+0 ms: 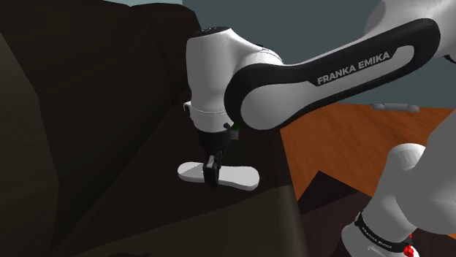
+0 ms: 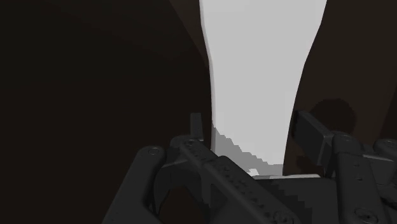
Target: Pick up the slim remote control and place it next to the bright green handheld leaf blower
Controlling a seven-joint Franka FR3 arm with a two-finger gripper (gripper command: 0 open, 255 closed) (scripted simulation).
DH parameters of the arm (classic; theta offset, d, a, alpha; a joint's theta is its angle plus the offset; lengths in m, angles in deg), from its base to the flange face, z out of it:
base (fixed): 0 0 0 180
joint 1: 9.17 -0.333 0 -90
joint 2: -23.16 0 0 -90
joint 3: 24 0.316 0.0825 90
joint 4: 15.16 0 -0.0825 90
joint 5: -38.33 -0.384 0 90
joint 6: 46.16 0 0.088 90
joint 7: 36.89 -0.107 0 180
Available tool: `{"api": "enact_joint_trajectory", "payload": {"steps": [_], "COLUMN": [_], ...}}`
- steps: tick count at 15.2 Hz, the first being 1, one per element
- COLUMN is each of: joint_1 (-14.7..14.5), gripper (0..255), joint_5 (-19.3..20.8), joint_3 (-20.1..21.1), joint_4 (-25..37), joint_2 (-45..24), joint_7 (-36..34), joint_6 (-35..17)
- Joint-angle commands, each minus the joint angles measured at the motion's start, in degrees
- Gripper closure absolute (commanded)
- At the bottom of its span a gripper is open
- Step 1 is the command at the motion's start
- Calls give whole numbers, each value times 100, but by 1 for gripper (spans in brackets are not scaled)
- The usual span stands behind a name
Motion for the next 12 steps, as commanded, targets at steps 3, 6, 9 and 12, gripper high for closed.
{"api": "enact_joint_trajectory", "payload": {"steps": [3, 6, 9, 12], "joint_1": [7, 12, 17, 22], "gripper": [255, 255, 255, 255], "joint_5": [-28, -34, -36, -34], "joint_3": [-26, -38, -48, -57], "joint_4": [237, 440, 654, 881], "joint_2": [89, 118, 135, 139], "joint_7": [32, 41, 46, 47], "joint_6": [320, 550, 780, 1011]}}
